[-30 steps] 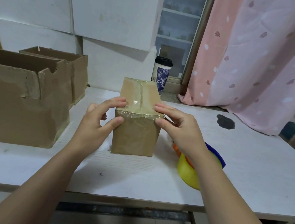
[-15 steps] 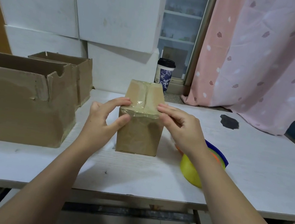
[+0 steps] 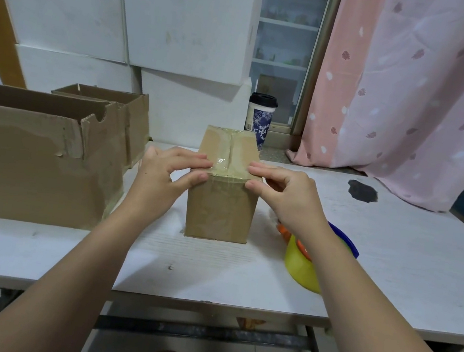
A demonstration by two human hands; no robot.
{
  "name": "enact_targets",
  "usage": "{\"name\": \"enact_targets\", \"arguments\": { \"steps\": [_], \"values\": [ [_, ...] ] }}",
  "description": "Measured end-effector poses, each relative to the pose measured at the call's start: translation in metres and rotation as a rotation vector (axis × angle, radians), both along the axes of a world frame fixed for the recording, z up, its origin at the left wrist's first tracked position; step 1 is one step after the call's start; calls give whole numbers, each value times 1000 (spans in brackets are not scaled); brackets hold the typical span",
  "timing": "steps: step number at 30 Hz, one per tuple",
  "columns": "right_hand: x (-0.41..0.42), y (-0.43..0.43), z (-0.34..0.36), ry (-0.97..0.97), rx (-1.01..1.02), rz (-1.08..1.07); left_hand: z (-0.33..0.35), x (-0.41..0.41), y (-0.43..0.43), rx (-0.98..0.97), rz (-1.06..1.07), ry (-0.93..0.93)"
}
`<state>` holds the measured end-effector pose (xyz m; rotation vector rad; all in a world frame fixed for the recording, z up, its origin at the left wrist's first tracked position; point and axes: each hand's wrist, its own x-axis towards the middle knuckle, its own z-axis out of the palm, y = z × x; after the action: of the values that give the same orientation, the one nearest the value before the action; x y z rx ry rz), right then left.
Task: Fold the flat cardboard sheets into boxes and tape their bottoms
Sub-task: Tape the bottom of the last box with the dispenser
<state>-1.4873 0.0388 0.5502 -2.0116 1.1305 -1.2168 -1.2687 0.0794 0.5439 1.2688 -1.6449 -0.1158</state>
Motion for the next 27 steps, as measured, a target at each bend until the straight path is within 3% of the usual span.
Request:
{"name": "enact_targets", "arguments": {
  "steps": [6,10,16,27],
  "values": [
    [8,3,-8,-8,-100,-59,-9,-8,-4,-133,61,-152],
    [16,8,-11,-2,-166,-136,-13,-21,-4,-14,-29,16],
    [37,13,-16,-58,-277,-231,-16,-43,-10,-66,64,140],
    [28,12,-21,-168,-212,-148,-11,-26,-7,-24,-68,33]
  ]
}}
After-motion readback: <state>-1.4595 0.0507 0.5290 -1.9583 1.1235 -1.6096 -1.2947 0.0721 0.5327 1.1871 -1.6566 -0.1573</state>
